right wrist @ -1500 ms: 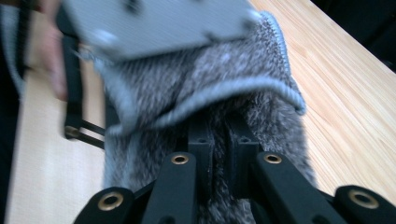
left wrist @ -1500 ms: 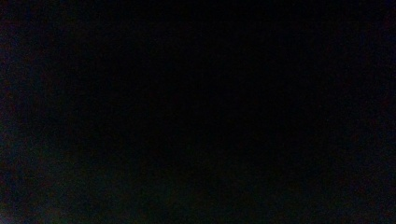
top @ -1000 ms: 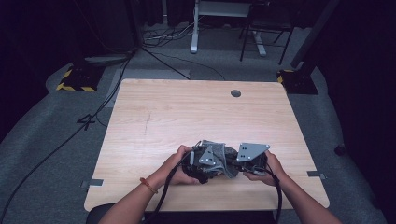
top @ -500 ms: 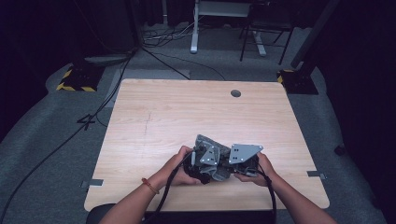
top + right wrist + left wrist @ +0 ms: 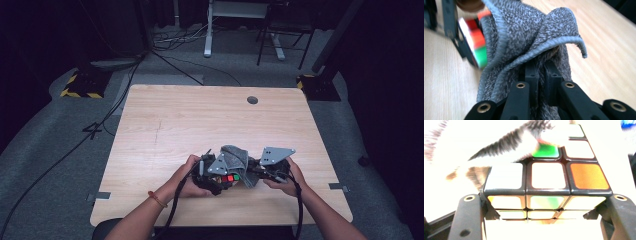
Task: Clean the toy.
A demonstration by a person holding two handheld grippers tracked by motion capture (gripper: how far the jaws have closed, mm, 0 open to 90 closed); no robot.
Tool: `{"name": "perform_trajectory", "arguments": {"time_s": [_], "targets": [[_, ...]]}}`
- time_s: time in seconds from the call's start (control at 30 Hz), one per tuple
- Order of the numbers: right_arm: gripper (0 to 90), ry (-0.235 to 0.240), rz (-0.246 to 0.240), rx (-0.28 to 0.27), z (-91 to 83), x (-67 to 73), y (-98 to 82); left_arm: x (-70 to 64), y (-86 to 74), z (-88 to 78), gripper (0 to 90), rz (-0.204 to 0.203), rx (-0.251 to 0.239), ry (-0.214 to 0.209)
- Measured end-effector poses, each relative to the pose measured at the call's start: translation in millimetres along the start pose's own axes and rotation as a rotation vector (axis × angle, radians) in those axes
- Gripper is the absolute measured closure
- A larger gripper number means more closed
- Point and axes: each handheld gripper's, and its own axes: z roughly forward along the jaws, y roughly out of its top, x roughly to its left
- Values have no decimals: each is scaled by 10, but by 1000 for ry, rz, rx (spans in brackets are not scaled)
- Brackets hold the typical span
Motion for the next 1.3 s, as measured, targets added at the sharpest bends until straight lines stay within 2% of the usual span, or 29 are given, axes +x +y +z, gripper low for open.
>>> {"name": "perform_trajectory", "arguments": {"time_s": [0.07,0.13,0.17,0.2,0.3,0.37,0.5,0.63,0.83,0.93,0.97,1.03,1.13,1.2,1.3], "targets": [[832,7,12,2,-1,-8,-35,4,5,-17,338,4,-5,-1],[831,51,47,-26,-11,-26,-72,-14,15,-20,338,7,-17,1],[831,92,61,-68,-14,-21,-61,-20,21,-16,338,7,-23,-9],[831,116,66,-80,-3,-7,-51,-40,37,-6,338,11,-33,-11],[832,126,57,-92,25,40,-37,-40,38,-5,337,23,-20,-11],[832,133,61,-104,17,36,-37,-30,26,-10,337,12,-31,-18],[832,148,56,-158,-45,56,7,-36,39,8,336,19,-24,-22],[832,170,44,-196,-64,98,78,-54,46,78,331,29,12,-21],[832,158,29,-186,-1,148,159,-49,51,123,329,27,28,-6],[831,79,37,-152,34,117,161,-41,45,89,333,24,8,-1],[831,79,37,-152,34,117,161,-42,51,77,333,28,0,-1],[832,52,40,-113,51,81,133,-45,59,44,333,34,-9,5],[833,73,68,-61,66,32,17,-40,63,-4,333,28,-20,11],[833,94,55,-40,50,54,-14,-18,58,-39,334,31,-34,18],[833,113,48,-41,25,92,-24,4,55,-60,333,24,-40,15]]}}
